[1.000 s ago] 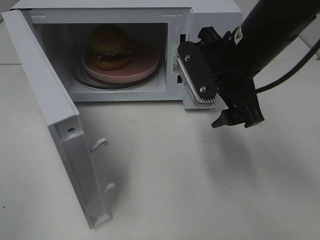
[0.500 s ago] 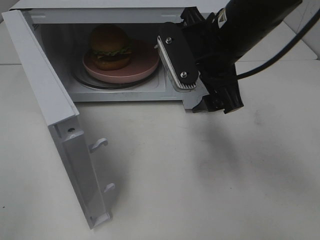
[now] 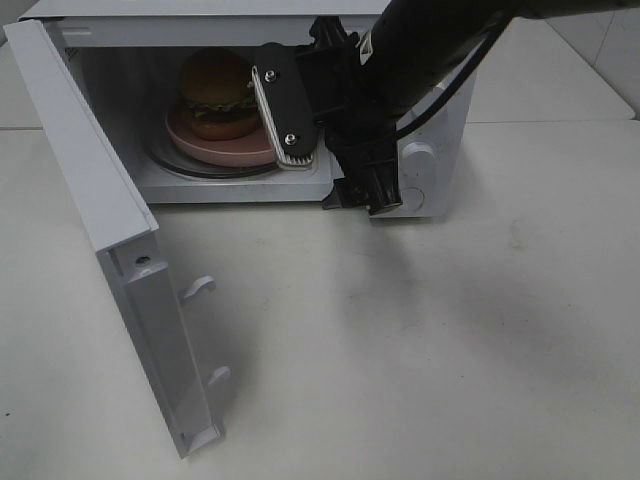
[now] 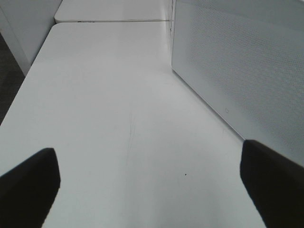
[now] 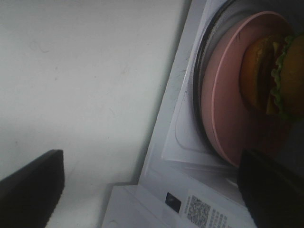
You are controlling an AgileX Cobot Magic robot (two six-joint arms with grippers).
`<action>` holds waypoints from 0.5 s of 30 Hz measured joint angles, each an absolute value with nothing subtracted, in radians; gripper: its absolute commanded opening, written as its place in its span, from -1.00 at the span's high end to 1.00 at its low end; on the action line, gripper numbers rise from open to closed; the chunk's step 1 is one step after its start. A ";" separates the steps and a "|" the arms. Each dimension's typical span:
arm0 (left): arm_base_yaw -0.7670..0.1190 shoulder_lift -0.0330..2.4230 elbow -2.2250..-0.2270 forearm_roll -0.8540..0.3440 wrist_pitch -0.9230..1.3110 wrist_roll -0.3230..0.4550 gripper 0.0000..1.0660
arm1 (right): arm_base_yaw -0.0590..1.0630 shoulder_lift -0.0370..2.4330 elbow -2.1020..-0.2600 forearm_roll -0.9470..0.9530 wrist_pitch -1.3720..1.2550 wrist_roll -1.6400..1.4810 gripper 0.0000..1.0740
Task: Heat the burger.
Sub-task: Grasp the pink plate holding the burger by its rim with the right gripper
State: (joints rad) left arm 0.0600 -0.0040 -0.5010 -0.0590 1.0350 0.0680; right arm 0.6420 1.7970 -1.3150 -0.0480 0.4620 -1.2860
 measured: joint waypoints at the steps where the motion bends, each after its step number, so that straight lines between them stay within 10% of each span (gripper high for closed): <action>1: 0.060 -0.004 -0.501 -0.059 1.035 0.068 -0.83 | 0.642 1.817 -1.320 -0.048 0.438 -1.286 -0.73; 15: 0.060 -0.004 -0.501 -0.059 1.035 0.068 -0.83 | 0.642 1.993 -1.448 -0.048 0.363 -1.239 -0.65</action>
State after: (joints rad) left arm 0.0600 -0.0040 -0.5010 -0.0590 1.0350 0.0680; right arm 0.6420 1.9930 -1.4480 -0.0480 0.3630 -1.2390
